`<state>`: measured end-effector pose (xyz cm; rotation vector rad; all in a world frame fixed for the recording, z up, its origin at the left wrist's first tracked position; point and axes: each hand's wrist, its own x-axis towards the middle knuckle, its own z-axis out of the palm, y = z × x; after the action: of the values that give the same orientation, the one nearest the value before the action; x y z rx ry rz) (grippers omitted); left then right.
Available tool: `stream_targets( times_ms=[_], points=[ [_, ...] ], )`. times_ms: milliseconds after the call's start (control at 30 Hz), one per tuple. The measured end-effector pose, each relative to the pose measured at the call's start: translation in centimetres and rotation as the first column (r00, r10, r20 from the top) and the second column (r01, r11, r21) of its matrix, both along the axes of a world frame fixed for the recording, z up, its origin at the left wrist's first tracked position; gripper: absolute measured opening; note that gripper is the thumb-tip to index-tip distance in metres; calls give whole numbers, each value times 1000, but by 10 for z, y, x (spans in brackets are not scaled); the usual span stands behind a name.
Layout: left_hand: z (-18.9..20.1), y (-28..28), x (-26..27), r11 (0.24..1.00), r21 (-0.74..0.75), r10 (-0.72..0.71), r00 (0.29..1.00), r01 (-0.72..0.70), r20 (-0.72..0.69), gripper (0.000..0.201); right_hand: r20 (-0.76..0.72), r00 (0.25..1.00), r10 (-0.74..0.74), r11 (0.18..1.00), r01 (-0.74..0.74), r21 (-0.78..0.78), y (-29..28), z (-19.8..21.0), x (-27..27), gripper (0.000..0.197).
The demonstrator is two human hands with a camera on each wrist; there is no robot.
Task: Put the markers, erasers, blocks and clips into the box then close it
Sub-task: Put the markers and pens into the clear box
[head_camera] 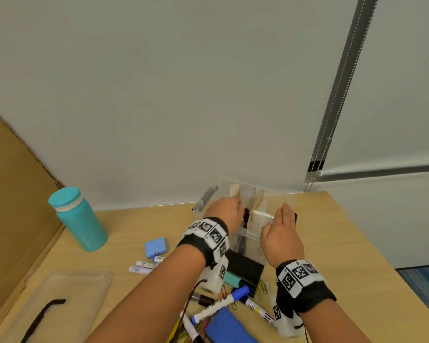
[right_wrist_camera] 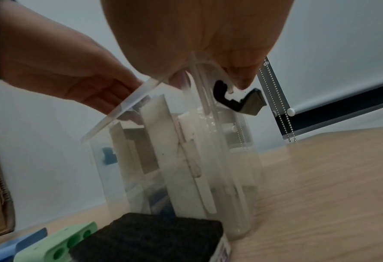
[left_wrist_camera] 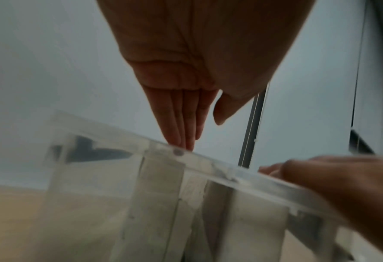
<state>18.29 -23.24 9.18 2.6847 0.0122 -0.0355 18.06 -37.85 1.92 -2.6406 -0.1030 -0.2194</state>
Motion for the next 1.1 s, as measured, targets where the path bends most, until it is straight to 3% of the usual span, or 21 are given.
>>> stream_targets(
  times_ms=[100,167,333,367,433,500,533,600,667,800,900,1100],
  points=[
    [0,24,-38,996,-82,-7,984,22,175,29,-3,1000,12,1000,-12,4,0,0,1,58],
    [-8,41,-64,992,-125,11,979,16,206,27,1,1000,24,1000,-24,2,-1,0,0,57],
    [-47,67,-126,994,-110,-4,1000,2,-20,22,-47,996,74,995,-76,-63,-5,5,0,56],
    [-56,68,-137,996,-89,-16,997,9,-73,21,-10,997,76,994,-76,-78,-5,9,-3,56],
    [-70,67,-153,998,-48,-41,986,34,-161,19,197,975,98,992,-81,-95,-3,19,-18,48],
    [-78,63,-161,998,-19,-69,974,66,-215,19,395,901,181,983,-160,-88,0,25,-41,29],
    [-80,61,-161,997,-8,-77,972,78,-221,20,384,886,261,965,-242,-98,1,25,-52,20],
    [-82,57,-159,995,23,-87,972,95,-217,23,159,897,412,910,-394,-130,0,21,-71,5],
    [-83,53,-154,990,70,-102,972,119,-213,23,-95,866,490,843,-499,-201,-3,9,-80,6],
    [-83,45,-142,975,165,-95,956,145,-278,23,-338,837,430,794,-529,-300,-11,-9,-89,8],
    [-83,40,-138,963,216,-85,945,159,-315,21,-457,811,366,778,-536,-328,-13,-21,-93,24],
    [-84,31,-132,946,259,-98,934,195,-344,25,-445,830,335,808,-497,-318,-8,-32,-93,28]
  ],
)
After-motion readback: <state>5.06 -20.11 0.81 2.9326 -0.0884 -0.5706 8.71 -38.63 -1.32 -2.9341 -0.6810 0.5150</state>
